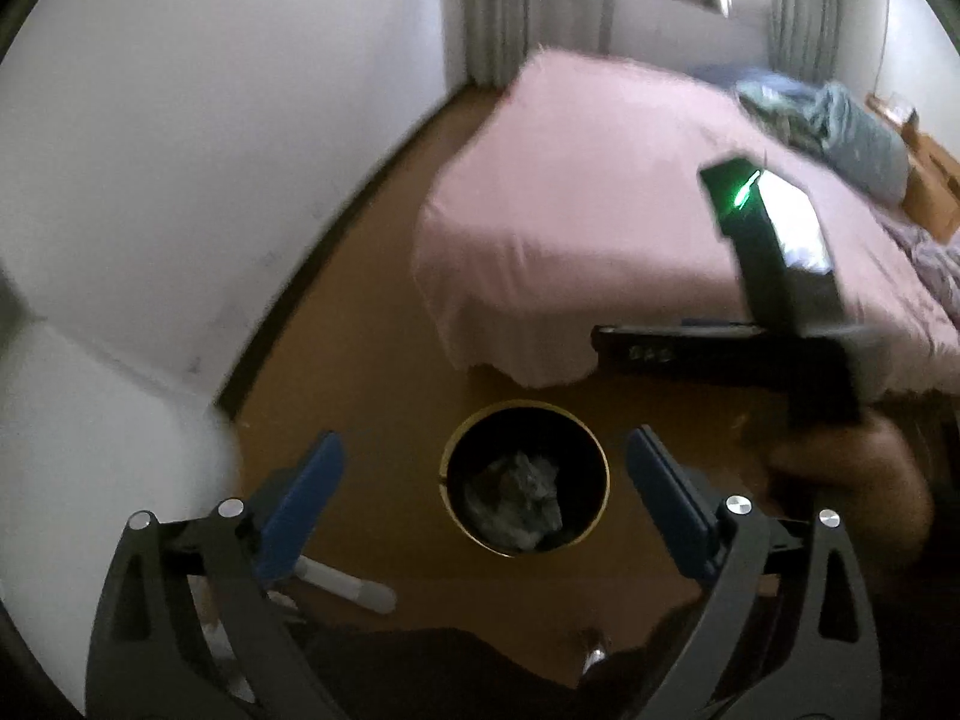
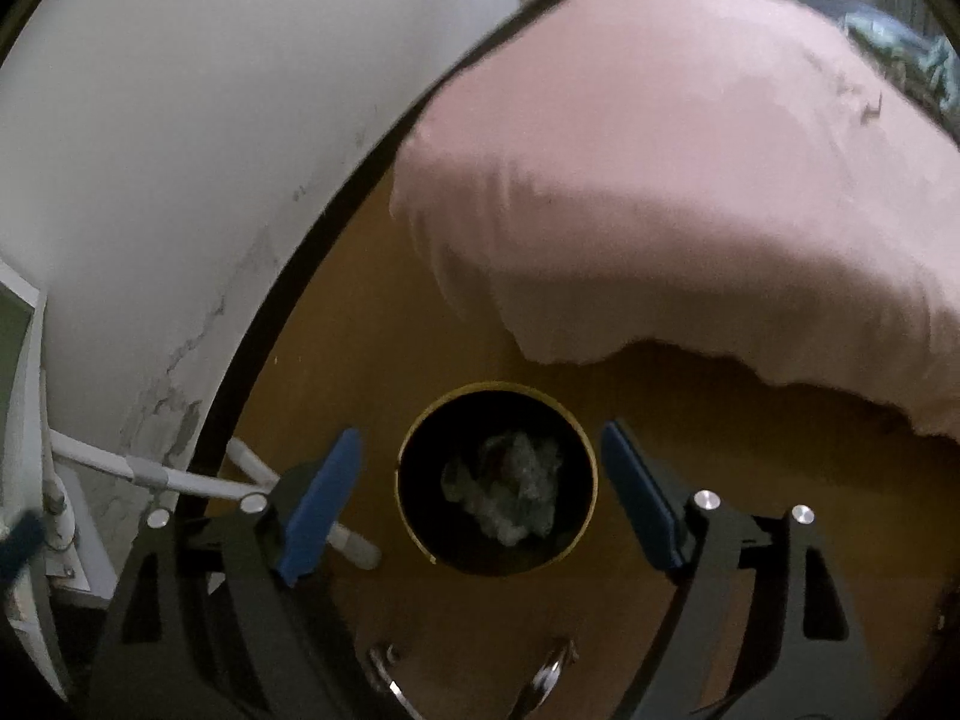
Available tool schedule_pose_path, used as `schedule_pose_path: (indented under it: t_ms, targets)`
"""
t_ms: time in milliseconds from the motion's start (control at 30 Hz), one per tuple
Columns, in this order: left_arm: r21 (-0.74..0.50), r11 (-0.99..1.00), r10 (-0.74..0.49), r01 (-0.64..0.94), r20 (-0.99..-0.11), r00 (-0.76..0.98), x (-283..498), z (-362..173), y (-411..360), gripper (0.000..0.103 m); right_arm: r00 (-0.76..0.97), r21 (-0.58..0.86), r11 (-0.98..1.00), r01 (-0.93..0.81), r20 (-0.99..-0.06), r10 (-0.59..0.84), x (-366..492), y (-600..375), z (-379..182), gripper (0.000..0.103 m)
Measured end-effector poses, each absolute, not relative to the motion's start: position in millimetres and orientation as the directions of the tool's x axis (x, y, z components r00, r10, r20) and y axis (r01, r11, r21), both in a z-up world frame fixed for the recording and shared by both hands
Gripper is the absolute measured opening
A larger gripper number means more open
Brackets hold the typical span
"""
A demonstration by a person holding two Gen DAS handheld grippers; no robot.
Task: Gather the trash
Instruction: 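Move both open tools back toward the remaining items on the desk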
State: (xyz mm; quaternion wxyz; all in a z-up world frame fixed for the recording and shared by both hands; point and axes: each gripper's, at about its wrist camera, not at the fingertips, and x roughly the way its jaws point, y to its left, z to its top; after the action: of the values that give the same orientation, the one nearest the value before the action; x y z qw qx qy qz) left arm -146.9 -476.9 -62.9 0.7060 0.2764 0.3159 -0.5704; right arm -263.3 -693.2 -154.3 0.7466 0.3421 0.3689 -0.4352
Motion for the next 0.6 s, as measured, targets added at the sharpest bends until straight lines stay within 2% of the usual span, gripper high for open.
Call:
schedule_pose_path:
  t_ms: [133, 267, 333, 500, 600]
  targets:
    - [0.049, 0.32, -0.648, 0.946, -0.718, 0.256, -116.2, -21.5, -408.0, 0.096, 0.378, 0.115, 0.492, 0.863, -0.793, -0.478, -233.8, -657.0, -119.5, 0.084]
    - [0.056, 0.524, -0.551, 0.85, -0.738, 0.389, -51.6, -0.2, -325.7, 0.096, 0.474, 0.08, 0.657, 0.75, -0.757, -0.449, -186.3, -607.4, -83.8, 0.086]
    - [0.031, 0.615, -0.499, 0.788, -0.759, 0.418, -13.0, 5.0, -280.5, 0.096, 0.554, 0.095, 0.76, 0.643, -0.743, -0.375, -154.9, -575.3, -65.8, 0.091]
    - [0.063, 0.843, -0.258, 0.535, -0.825, 0.504, 74.6, -2.4, -178.9, 0.096, 0.658, 0.127, 0.926, 0.355, -0.738, -0.15, -72.7, -498.1, -33.9, 0.092]
    - [-0.025, 0.924, -0.204, 0.382, -0.876, 0.437, 116.8, -13.0, -128.3, 0.096, 0.682, 0.137, 0.956, 0.26, -0.727, -0.082, -32.4, -461.0, -25.3, 0.093]
